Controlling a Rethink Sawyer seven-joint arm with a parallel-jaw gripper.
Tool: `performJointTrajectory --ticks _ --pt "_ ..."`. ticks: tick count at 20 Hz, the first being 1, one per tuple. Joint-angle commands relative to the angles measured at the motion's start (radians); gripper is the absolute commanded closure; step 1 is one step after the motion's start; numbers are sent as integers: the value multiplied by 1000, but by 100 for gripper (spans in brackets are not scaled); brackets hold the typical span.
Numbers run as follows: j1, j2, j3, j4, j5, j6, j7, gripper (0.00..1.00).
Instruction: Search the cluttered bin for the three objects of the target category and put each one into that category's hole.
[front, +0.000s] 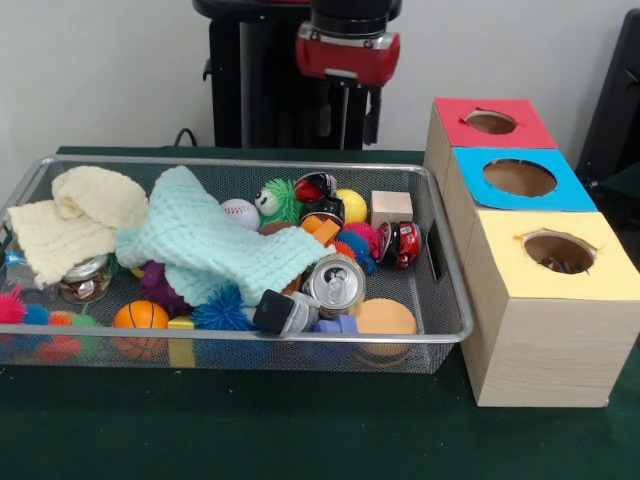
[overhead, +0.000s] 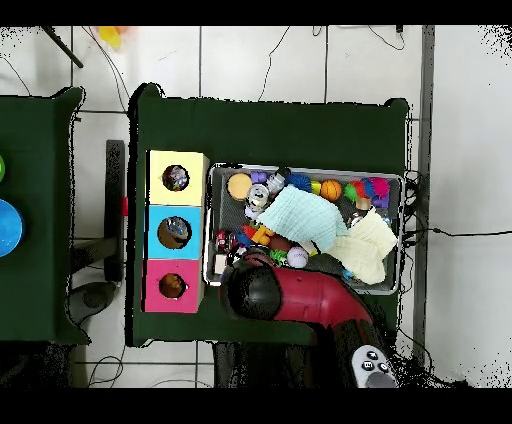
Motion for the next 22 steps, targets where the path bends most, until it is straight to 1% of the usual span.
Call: performJointTrajectory --ticks 1,3,5,9,13,15,18,22 --pt "-146 16 227 -98 -131 175 -336 0" --pt "-202 9 266 -120 -157 227 -378 0" --pt "-248 11 294 -131 -178 252 -410 0" --pt "-332 -16 341 -113 -223 277 -432 0" --pt "-422 -20 389 -111 -262 293 -470 0" --pt "-460 -1 413 -133 -287 305 -493 0" --pt "-500 48 442 -182 -327 319 -520 0" --pt "-527 103 468 -266 -369 355 -557 0"
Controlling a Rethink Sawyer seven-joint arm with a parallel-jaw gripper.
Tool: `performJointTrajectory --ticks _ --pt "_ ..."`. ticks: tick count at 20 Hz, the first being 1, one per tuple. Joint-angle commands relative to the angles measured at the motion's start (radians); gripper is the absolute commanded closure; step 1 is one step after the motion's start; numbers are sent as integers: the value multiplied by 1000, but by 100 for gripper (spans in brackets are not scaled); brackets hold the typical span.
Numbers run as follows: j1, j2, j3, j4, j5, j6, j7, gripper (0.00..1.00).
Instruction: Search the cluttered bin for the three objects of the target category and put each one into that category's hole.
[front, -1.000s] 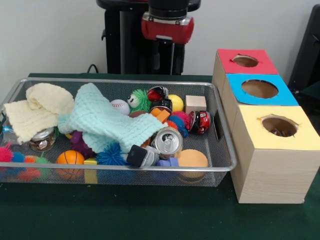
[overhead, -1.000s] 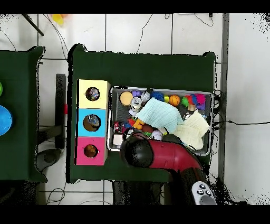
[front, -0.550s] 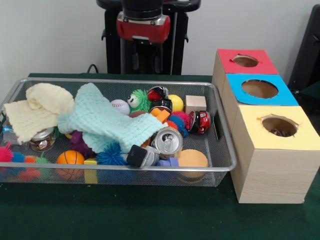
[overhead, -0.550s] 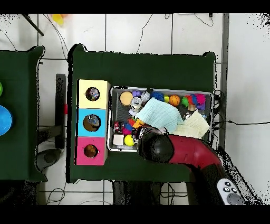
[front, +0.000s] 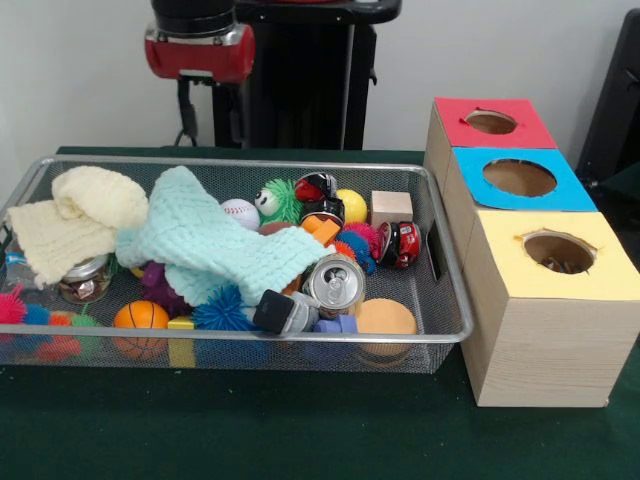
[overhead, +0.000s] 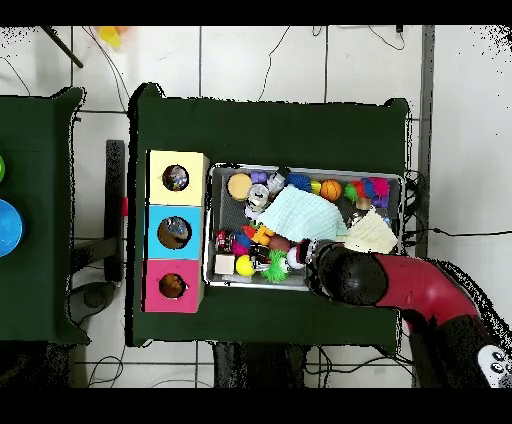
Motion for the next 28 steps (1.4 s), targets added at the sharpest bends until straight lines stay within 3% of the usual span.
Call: performJointTrajectory --ticks 1,10,18,23,28 --pt "-65 100 155 -197 -127 146 -396 0" --pt "-109 219 189 -365 -178 184 -455 0" --pt "-201 267 209 -417 -198 225 -524 0" --pt "-219 344 221 -478 -221 224 -550 0" --pt "-231 373 211 -475 -250 172 -536 0"
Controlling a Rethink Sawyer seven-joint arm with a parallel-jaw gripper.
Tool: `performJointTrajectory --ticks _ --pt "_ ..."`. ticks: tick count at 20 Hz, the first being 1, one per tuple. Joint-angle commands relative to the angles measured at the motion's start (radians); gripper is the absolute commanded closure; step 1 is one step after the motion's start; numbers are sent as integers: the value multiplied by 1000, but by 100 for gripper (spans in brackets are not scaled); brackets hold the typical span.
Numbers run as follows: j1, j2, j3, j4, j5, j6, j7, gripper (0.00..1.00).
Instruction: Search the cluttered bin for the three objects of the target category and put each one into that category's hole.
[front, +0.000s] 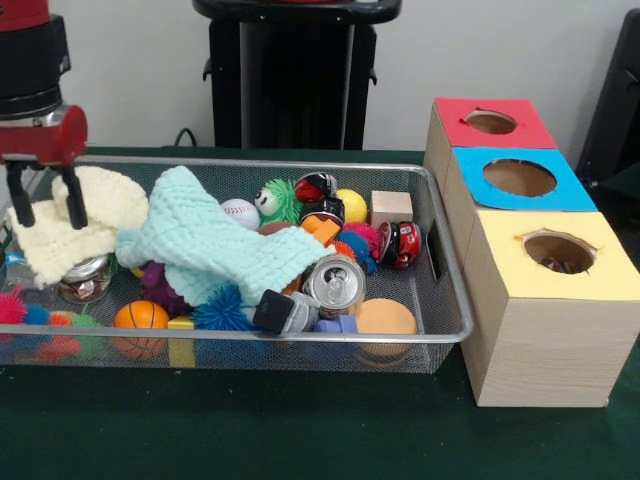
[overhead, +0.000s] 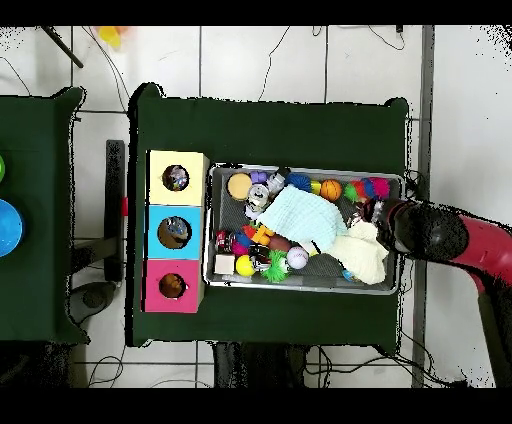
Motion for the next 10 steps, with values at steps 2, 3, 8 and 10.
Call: performJointTrajectory --ticks 2,3,8,10 --pt "-25 104 56 -68 -109 37 -329 0" --pt "-24 106 51 -65 -116 28 -319 0" --pt "-20 141 51 -84 -142 9 -300 0" --pt "-22 151 52 -86 -150 3 -293 0"
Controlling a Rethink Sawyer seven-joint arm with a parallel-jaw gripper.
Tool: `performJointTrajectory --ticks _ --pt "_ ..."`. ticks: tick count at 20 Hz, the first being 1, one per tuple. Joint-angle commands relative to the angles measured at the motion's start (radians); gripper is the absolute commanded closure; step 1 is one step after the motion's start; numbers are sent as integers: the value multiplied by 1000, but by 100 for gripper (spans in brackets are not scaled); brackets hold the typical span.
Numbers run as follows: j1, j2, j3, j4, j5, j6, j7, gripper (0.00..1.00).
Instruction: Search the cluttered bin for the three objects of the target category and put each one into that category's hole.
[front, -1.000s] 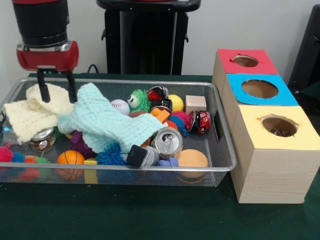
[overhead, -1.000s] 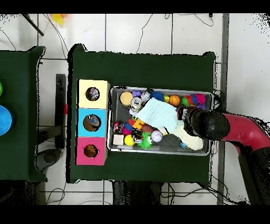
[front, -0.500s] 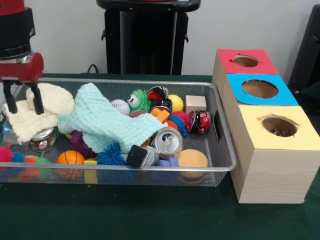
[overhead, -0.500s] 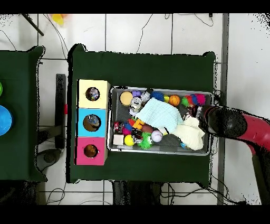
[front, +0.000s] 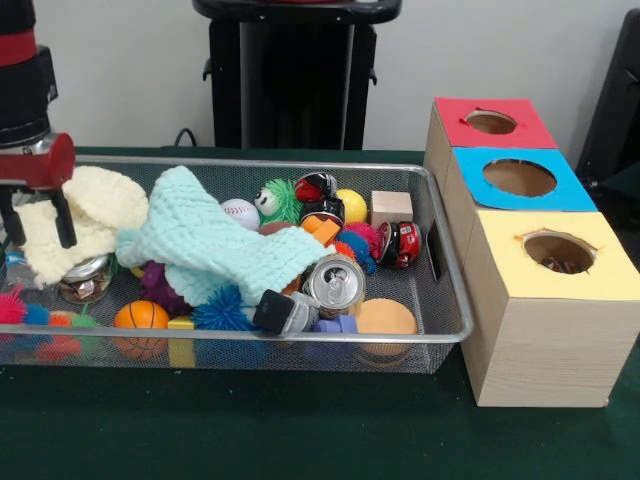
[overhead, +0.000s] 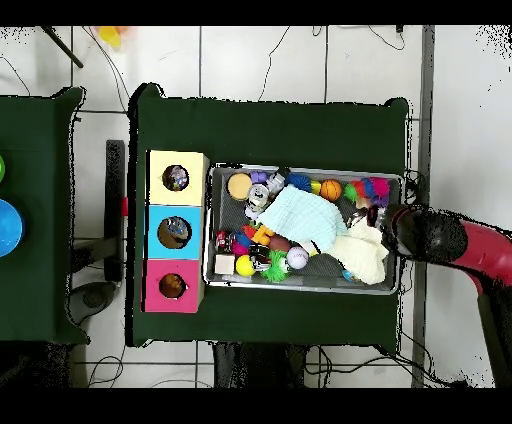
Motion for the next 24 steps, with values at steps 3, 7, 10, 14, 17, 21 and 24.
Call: performJointTrajectory --ticks 3,7,10,14,17,21,24 --pt "-10 86 48 -36 -105 -12 -271 0" --pt "-22 106 36 -47 -123 -1 -278 0" --pt "-34 116 32 -62 -134 16 -289 0" --pt "-53 107 30 -54 -145 25 -293 0" --pt "-68 113 25 -41 -162 12 -290 0" --pt "-67 144 29 -74 -171 13 -293 0" --pt "-79 158 28 -69 -179 1 -293 0"
